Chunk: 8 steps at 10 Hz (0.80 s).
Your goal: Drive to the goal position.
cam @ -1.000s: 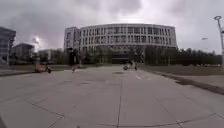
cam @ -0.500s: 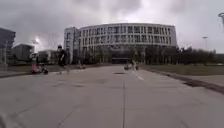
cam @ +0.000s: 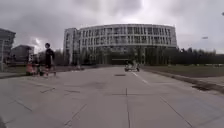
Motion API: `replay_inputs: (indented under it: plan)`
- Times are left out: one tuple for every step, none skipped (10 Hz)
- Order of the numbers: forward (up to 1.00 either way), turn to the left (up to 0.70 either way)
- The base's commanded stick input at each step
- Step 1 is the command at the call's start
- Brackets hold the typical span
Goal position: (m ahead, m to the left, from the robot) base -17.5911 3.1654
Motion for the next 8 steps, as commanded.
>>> replay_inputs:
  plan:
    - [0.85, -0.02]
    - [0.85, -0.02]
    - [0.85, -0.02]
    - [0.85, -0.02]
    - [0.85, -0.02]
    - [0.85, -0.02]
    - [0.85, -0.02]
    - [0.85, -0.02]
